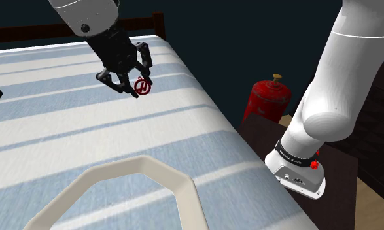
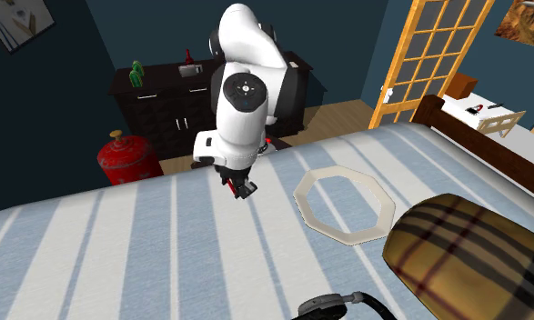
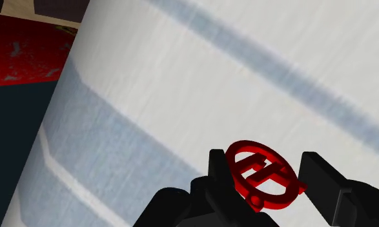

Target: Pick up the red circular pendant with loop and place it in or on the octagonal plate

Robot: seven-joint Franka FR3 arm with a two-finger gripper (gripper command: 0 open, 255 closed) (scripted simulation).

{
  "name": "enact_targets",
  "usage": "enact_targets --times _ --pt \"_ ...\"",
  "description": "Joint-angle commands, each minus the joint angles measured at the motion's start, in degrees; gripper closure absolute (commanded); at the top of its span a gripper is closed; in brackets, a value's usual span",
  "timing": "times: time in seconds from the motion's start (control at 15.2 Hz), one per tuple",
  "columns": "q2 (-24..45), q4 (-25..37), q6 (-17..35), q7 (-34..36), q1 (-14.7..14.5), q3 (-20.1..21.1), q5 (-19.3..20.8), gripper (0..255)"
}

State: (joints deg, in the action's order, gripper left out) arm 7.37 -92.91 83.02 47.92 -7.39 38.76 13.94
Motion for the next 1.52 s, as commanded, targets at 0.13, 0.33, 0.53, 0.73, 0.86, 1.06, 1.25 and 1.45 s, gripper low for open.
enact_targets --times 0.13,0.33,0.53,0.73,0.86,1.06,1.25,1.45 --pt "0.36 3.80 -3.54 -0.31 -0.39 0.17 0.23 255" --pt "0.71 5.79 -5.26 -0.43 -0.62 0.25 0.45 255" --pt "1.34 6.43 -6.20 3.76 -3.16 1.96 -0.12 255" --pt "2.64 7.75 -7.29 8.20 -6.03 3.62 -0.33 255" --pt "3.91 9.03 -8.10 11.29 -8.15 4.70 -0.23 255" --pt "6.42 11.59 -9.47 16.08 -11.74 6.19 0.28 255" --pt "9.60 14.99 -11.08 20.94 -15.97 7.37 1.25 255" --pt "13.41 19.37 -12.98 25.73 -20.93 8.13 2.64 255"
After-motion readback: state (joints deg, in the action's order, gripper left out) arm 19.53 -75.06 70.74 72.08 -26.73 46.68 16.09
